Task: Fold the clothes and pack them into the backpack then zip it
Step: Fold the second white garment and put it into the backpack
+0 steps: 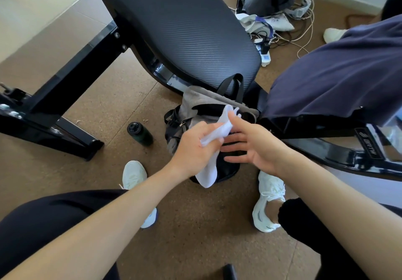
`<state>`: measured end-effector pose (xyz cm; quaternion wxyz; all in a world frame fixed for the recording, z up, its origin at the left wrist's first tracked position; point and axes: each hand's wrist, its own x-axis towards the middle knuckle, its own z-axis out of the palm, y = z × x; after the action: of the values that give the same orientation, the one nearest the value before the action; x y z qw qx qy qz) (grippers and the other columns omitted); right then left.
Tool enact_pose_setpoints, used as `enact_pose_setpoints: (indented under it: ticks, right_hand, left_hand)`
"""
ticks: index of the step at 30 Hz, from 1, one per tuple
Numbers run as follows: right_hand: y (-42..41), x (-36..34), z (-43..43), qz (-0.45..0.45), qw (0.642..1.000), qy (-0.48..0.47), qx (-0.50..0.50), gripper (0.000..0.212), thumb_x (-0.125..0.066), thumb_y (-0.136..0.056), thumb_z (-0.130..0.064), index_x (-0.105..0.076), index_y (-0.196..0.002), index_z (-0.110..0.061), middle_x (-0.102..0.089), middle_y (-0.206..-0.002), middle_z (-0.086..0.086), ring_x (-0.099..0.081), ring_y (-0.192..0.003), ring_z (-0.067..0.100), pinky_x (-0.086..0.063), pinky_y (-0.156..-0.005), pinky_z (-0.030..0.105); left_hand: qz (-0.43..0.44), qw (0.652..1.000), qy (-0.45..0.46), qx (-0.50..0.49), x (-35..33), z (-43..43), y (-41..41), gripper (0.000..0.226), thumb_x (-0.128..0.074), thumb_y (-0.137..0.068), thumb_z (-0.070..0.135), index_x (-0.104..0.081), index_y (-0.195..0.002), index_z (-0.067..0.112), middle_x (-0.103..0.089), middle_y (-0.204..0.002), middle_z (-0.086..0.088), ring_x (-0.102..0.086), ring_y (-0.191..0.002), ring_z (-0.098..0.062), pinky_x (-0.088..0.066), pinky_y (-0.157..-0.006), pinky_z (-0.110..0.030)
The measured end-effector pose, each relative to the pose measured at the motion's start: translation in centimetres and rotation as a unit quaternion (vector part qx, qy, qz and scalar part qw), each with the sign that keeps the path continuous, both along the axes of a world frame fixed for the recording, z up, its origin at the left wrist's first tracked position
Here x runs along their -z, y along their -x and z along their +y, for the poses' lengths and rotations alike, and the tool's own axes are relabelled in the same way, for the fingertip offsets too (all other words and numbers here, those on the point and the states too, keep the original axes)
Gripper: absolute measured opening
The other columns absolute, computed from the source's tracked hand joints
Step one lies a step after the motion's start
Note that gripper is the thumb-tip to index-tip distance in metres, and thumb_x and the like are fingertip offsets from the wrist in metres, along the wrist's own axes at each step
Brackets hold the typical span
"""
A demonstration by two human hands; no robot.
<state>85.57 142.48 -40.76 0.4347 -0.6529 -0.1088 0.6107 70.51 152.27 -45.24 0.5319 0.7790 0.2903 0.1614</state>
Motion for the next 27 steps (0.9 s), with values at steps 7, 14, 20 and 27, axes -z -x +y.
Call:
enact_pose_setpoints:
  ticks: [7,14,20,27]
  right_hand:
    - [-0.7,3.3,0.6,-0.250,0.966,-0.067,-0.017,0.033,-0.060,-0.101,-0.025,-0.061,-0.089,0.005,-0.062,-0.077,0.012,-0.058,-0.074,0.023,-0.047,-0.072,0.039]
    - [-4.7,-0.1,-1.1,-0.451,0.837,-0.165,-0.262,0.017,-0.058,-0.102,-0.025,-0.068,-0.092,-0.015,-0.068,-0.086,-0.001,-0.062,-0.082,0.016,-0.049,-0.075,0.037]
    - [-4.4,2.0,-1.4,-0.506,0.781,-0.150,-0.335,0.017,-0.058,-0.097,-0.013,-0.066,-0.089,-0.025,-0.069,-0.083,-0.007,-0.065,-0.080,0.014,-0.053,-0.072,0.043]
    - [-5.5,1.6,-2.0,-0.484,0.801,-0.121,-0.332,0.014,-0.058,-0.100,-0.015,-0.067,-0.090,-0.020,-0.070,-0.083,-0.001,-0.066,-0.085,0.026,-0.056,-0.076,0.049]
  left_hand:
    - [0.019,0.991,0.072,0.114,0.0,-1.9,0.4,0.035,-0.072,-0.085,0.012,-0.075,-0.119,0.017,-0.073,-0.101,0.006,-0.068,-0.091,-0.007,-0.053,-0.082,-0.023]
    - [0.120,0.984,0.017,-0.132,2.8,3.3,1.7,0.028,-0.072,-0.081,0.004,-0.071,-0.102,0.023,-0.066,-0.094,0.013,-0.067,-0.091,-0.014,-0.057,-0.086,-0.036]
    - [0.140,0.979,0.011,-0.147,3.7,3.8,2.1,0.030,-0.065,-0.083,0.003,-0.071,-0.105,0.023,-0.069,-0.099,0.008,-0.067,-0.094,-0.014,-0.057,-0.092,-0.042]
    - [0.113,0.987,0.032,-0.109,3.4,3.6,1.9,0.035,-0.074,-0.083,0.005,-0.069,-0.112,0.024,-0.069,-0.105,0.010,-0.066,-0.102,-0.011,-0.056,-0.095,-0.040]
